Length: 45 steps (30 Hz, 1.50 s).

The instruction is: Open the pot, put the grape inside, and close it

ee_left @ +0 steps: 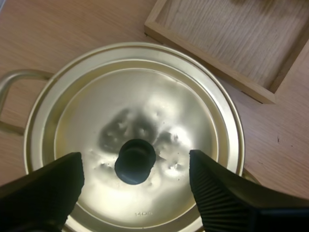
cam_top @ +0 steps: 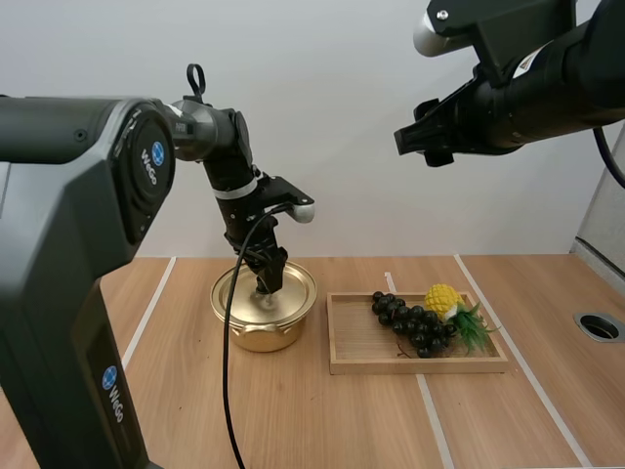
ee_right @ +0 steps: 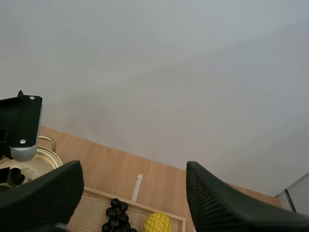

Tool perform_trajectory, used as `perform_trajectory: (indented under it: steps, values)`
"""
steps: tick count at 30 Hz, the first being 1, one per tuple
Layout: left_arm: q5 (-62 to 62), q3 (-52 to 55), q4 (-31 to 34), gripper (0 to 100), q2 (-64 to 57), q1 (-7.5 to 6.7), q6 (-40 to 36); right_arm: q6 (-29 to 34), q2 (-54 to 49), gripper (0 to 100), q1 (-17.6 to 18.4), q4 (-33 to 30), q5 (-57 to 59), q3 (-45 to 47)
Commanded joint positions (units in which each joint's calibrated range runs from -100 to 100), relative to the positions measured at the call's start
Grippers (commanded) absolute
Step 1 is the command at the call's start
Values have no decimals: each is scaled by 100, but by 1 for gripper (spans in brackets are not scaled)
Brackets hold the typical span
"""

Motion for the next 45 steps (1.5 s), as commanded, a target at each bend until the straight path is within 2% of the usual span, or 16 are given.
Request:
perform_trajectory:
  steps: [1, 29, 30, 32, 34, 35, 45]
  values:
    - [9, 19, -82, 100, 70, -18, 21, -30, -26, 100, -25, 19, 31, -56]
    - [9, 19, -82, 100, 314, -18, 15, -29, -26, 100, -25, 173, 31, -56]
    - [9, 19, -82, 86, 314, -18, 3, -29, -26, 100, -25, 173, 31, -56]
    - [9, 19, -82, 51, 314, -18, -23, -29, -26, 100, -25, 173, 31, -56]
    - [9, 19, -82, 8, 314, -18, -23, -29, -26, 100, -25, 173, 31, -56]
    - [9, 19, -69, 0, 314, -18, -1, -29, -26, 100, -25, 173, 31, -56]
    - [9, -94, -45, 0, 248, -18, 48, -29, -26, 100, -25, 175, 66, -56]
